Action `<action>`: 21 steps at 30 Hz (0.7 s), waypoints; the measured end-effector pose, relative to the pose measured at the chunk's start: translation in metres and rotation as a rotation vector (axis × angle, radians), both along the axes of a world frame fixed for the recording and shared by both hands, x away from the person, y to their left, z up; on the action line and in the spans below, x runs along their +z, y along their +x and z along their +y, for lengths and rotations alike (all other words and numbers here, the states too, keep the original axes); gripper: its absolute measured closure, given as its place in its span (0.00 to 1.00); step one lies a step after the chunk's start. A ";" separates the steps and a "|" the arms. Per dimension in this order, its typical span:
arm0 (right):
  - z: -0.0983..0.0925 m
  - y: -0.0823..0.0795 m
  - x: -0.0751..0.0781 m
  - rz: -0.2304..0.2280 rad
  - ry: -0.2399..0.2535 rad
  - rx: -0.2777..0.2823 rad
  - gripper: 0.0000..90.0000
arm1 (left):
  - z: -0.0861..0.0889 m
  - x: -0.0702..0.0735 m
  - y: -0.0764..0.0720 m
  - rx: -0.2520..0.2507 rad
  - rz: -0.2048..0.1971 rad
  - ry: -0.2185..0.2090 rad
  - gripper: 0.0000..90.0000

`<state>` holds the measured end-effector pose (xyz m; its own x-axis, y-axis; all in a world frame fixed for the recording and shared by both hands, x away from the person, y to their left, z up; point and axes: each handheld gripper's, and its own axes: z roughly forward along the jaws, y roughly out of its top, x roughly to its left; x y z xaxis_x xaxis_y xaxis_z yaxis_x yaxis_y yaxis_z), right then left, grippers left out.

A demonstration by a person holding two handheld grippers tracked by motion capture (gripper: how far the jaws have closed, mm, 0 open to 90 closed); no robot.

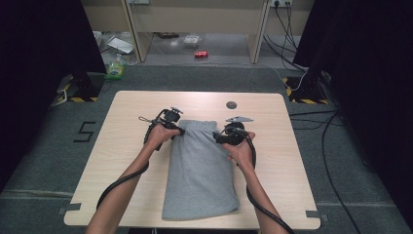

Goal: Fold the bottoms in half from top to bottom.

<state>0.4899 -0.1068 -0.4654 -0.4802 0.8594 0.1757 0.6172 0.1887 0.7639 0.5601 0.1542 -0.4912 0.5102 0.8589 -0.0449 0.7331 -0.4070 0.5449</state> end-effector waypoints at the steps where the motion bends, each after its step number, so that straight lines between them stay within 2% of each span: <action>1: 0.000 0.002 0.000 0.002 0.001 0.000 0.47 | 0.000 0.000 0.000 0.000 0.000 -0.001 0.70; 8: 0.004 0.011 -0.002 0.010 -0.009 -0.006 0.47 | 0.000 0.000 0.000 0.000 0.000 -0.001 0.70; 21: 0.011 0.031 -0.018 0.056 -0.037 -0.037 0.47 | 0.000 0.000 0.000 0.002 -0.002 -0.001 0.70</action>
<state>0.5206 -0.0954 -0.4830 -0.4384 0.8826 0.1696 0.6660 0.1923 0.7207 0.5598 0.1544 -0.4913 0.5090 0.8596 -0.0450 0.7329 -0.4053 0.5465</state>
